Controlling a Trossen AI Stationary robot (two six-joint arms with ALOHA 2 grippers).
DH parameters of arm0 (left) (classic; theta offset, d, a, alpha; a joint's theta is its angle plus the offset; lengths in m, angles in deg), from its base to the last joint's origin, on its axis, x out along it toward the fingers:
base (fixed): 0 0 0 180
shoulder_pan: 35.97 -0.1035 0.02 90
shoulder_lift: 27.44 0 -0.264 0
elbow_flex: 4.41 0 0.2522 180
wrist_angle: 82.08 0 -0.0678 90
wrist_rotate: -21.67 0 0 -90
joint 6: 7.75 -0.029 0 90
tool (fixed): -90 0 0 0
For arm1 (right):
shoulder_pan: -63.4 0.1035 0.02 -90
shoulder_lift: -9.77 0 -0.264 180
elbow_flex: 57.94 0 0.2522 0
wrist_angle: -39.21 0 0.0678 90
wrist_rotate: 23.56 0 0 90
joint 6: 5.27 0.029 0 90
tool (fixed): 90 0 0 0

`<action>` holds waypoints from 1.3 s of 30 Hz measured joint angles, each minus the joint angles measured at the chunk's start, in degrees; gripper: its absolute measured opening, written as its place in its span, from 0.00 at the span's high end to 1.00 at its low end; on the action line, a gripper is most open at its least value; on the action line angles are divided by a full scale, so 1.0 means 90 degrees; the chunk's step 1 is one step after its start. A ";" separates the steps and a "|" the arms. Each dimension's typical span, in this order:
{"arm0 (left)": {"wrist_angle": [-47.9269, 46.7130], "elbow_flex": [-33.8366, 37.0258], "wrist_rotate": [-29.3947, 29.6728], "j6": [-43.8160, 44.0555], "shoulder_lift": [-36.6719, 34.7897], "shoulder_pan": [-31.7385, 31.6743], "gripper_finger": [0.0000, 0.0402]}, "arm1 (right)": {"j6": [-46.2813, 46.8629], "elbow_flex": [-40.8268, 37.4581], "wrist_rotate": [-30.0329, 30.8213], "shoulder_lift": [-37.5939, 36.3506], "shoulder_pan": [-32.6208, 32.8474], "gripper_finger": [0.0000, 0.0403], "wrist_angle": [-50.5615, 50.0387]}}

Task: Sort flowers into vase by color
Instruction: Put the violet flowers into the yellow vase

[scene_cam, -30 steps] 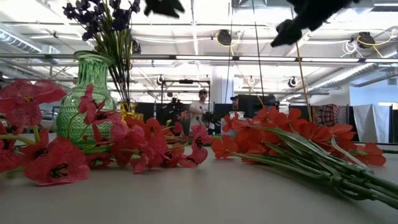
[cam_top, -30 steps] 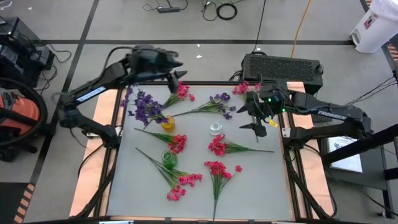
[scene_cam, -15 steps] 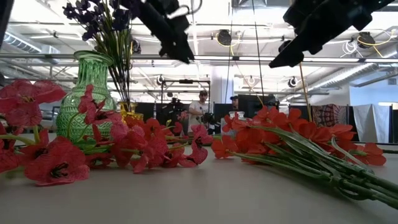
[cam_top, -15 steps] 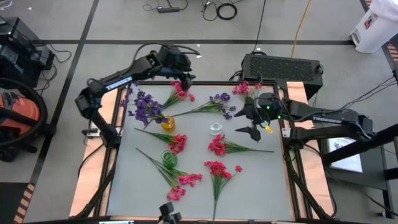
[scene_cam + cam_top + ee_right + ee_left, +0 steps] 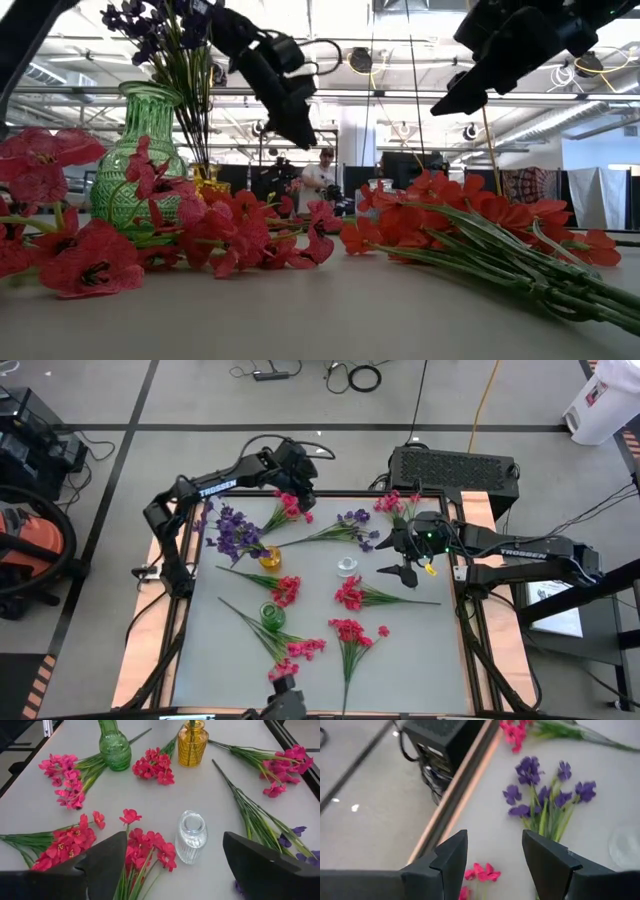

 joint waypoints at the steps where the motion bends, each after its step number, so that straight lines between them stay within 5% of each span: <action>1: -0.0008 0.0000 -0.0024 -0.0059 0.0073 0.0000 0.51 | -0.0001 0.0000 0.0000 0.0000 0.0004 0.20 0.0001; 29: 0.0086 0.0002 -0.0150 -0.0273 0.0919 0.0637 0.51 | -0.0004 -0.0002 0.0002 0.0002 0.0539 0.20 0.0135; 39: 0.0368 0.0002 0.0474 0.0233 0.0924 0.0911 0.51 | -0.0004 -0.0002 0.0005 0.0002 0.0539 0.20 0.0132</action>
